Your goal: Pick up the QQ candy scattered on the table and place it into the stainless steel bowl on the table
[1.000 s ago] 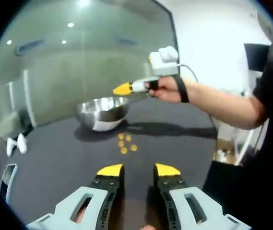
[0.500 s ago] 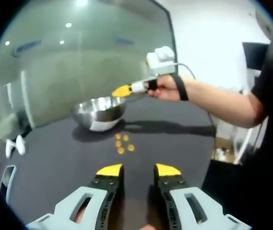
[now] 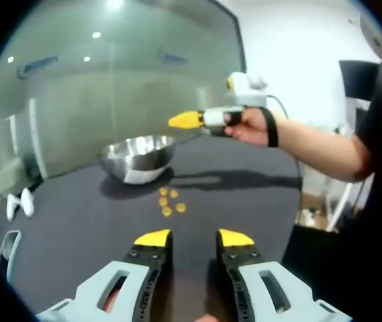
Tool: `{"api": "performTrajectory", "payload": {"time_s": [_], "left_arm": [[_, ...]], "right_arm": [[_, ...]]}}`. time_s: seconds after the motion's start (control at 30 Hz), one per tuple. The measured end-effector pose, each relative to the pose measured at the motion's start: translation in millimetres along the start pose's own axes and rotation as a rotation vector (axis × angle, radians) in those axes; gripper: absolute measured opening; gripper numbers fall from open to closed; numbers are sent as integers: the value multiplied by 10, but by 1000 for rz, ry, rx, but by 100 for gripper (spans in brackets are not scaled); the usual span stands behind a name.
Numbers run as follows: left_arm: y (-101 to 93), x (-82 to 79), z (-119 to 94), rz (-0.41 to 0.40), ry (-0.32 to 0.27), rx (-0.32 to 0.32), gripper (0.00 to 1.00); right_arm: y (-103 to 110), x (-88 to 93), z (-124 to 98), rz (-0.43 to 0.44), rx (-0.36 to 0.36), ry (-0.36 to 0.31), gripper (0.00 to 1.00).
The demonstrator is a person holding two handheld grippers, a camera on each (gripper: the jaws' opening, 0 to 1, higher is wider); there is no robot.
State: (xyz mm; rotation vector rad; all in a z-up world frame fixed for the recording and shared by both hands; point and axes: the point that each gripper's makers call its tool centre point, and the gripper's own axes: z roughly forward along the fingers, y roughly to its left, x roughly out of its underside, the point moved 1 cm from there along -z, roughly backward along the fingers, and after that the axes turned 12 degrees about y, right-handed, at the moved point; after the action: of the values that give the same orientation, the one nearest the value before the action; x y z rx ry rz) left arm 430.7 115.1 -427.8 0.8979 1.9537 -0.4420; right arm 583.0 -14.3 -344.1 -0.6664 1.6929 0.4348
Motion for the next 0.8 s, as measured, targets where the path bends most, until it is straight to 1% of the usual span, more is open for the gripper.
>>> {"api": "performTrajectory", "payload": {"time_s": [0.07,0.2,0.27,0.3,0.33,0.37,0.4,0.43,0.47,0.57,0.63,0.8], "left_arm": [[5,-5,-1,0,-2,-1,28],[16,-13,-6,-4,-8,-3,28],[20,-13,-10,-4,-9,-5,28],[22,-11,-12,-5,-9,-5,28],[24,-9,-13,-6,-9,-5,28],[27,-6,-15,-5,-9,-6,28],[31,-4,-16,-6,-8,-7,28],[34,-2,-17,-6,-7,-8,28],[36,0,-19,-6,-7,-9,28],[34,-6,-22,-5,-8,-9,28],[33,-11,-20,-5,-9,-10,28],[15,-24,-8,-3,-9,-9,28]], "right_arm": [[51,50,-43,12,-17,6,22],[190,254,-116,-3,-55,57,26],[291,374,-163,-16,-91,84,26],[367,438,-188,-24,-124,100,25],[453,521,-215,-38,-166,127,24],[526,629,-240,-44,-199,171,24],[570,738,-269,-68,-211,204,24],[602,808,-295,-90,-220,221,24],[629,860,-318,-91,-228,230,24],[658,974,-370,-68,-245,242,24],[676,1039,-380,-68,-252,254,24],[732,1080,-365,-80,-273,268,24]]}}
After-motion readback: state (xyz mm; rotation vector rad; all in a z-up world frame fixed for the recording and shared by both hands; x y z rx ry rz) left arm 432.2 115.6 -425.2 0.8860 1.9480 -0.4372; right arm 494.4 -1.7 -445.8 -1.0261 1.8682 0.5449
